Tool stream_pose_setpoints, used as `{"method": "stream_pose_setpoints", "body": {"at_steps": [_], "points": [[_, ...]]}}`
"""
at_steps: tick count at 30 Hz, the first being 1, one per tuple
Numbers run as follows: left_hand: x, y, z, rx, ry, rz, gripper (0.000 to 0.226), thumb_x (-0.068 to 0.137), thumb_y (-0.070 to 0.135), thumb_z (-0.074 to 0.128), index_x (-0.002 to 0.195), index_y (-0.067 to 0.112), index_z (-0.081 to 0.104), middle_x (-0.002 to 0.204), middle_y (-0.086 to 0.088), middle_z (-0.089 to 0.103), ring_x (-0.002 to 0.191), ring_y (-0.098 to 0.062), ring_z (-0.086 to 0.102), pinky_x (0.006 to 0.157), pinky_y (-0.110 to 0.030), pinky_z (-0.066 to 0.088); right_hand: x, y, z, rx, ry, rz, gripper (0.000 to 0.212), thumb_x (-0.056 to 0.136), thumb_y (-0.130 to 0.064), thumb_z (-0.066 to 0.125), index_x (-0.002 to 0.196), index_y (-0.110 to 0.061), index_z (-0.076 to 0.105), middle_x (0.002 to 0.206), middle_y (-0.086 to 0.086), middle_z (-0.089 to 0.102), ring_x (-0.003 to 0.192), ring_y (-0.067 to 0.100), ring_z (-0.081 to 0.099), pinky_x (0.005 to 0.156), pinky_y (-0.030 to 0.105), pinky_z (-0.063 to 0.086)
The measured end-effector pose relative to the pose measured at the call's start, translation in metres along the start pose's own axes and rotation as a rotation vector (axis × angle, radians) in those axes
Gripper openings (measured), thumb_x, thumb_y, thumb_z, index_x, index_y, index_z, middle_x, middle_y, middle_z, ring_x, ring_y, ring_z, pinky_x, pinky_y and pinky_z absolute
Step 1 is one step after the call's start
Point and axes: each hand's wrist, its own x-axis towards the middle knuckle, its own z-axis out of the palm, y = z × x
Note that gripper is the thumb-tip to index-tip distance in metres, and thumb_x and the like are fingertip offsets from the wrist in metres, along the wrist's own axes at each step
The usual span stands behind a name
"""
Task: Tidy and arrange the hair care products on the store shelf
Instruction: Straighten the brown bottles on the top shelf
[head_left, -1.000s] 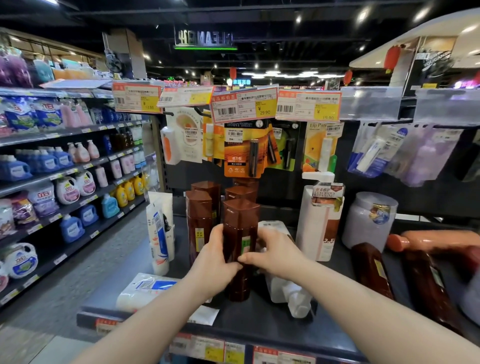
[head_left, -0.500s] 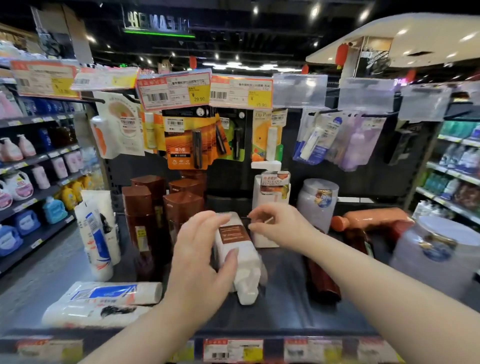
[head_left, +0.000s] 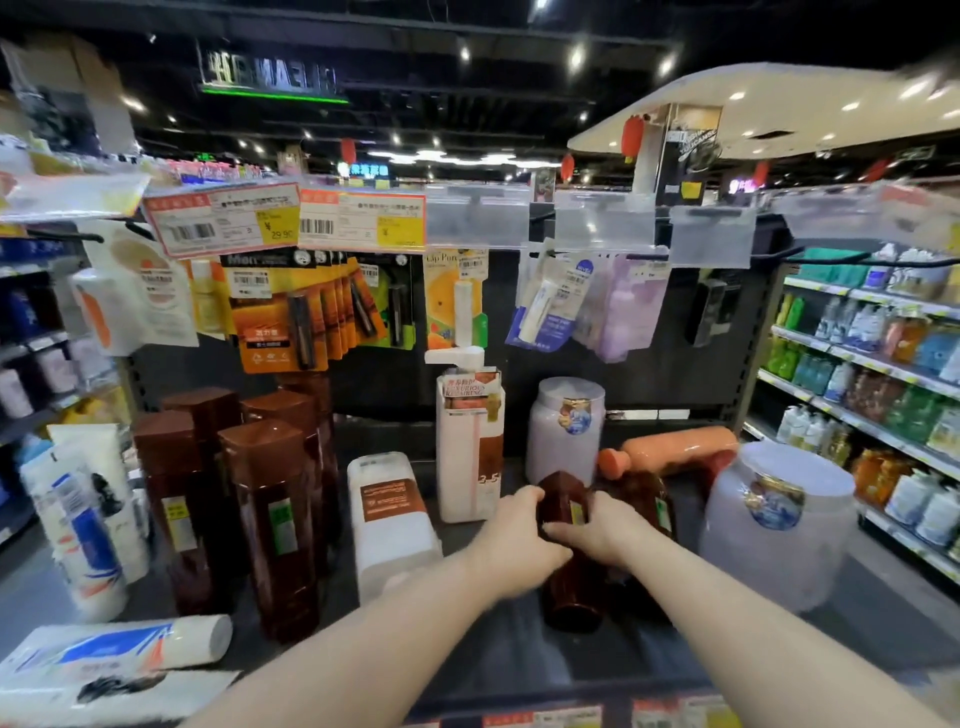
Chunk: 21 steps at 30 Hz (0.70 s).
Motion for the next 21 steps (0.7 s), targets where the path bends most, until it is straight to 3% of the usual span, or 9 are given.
{"method": "stream_pose_setpoints", "body": {"at_steps": [3,7,12,15,18,21], "points": [[0.001,-0.003,0.003,-0.043,0.009,-0.034,0.068,0.086,0.018,0.061,0.143,0.019,0.024,0.145,-0.005,0.038,0.133,-0.019,0.037,0.098,-0.023,0.036,0.008,0.007,0.011,0.102,-0.011,0.066,0.075,0.069,-0.054,0.072,0.125,-0.009,0.05,0.122,0.011,0.06,0.107,0.026,0.061,0.085,0.03,0.05],[0.002,-0.01,0.001,-0.086,0.052,-0.077,0.076,0.084,0.022,0.063,0.145,0.022,0.018,0.15,-0.005,0.03,0.137,-0.021,0.032,0.11,-0.035,0.033,0.014,0.012,0.011,0.319,-0.081,0.126,0.058,0.071,-0.04,0.074,0.114,-0.007,0.051,0.11,0.013,0.062,0.096,0.027,0.063,0.078,0.036,0.055],[-0.006,-0.015,0.001,-0.205,0.081,-0.054,0.085,0.078,0.032,0.068,0.146,0.025,0.018,0.148,-0.004,0.033,0.133,-0.021,0.038,0.107,-0.034,0.037,-0.002,0.012,-0.004,0.658,-0.071,-0.052,0.047,0.074,-0.022,0.075,0.114,-0.009,0.055,0.097,0.008,0.065,0.082,0.018,0.063,0.059,0.026,0.049],[-0.015,-0.014,0.001,-0.284,0.083,0.001,0.088,0.067,0.044,0.072,0.141,0.029,0.027,0.137,0.001,0.046,0.122,-0.016,0.049,0.102,-0.038,0.045,-0.02,0.002,-0.019,0.733,0.0,-0.222,0.059,0.068,-0.022,0.081,0.118,-0.015,0.051,0.103,0.002,0.066,0.091,0.015,0.065,0.073,0.03,0.056],[-0.03,-0.011,-0.002,-0.264,0.223,0.113,0.053,0.077,0.029,0.07,0.124,0.033,0.044,0.114,0.013,0.058,0.109,-0.007,0.055,0.093,-0.027,0.049,-0.042,-0.018,-0.028,0.723,0.022,-0.395,0.063,0.064,-0.023,0.084,0.116,-0.023,0.049,0.106,-0.003,0.067,0.097,0.013,0.065,0.087,0.039,0.055],[-0.05,-0.017,-0.015,-0.274,0.376,0.157,0.043,0.081,0.02,0.067,0.114,0.039,0.045,0.104,0.019,0.058,0.105,-0.004,0.056,0.088,-0.02,0.048,-0.064,-0.04,-0.031,0.696,-0.006,-0.528,0.053,0.067,-0.03,0.08,0.11,-0.033,0.05,0.106,-0.01,0.066,0.098,0.006,0.063,0.087,0.037,0.055]]}}
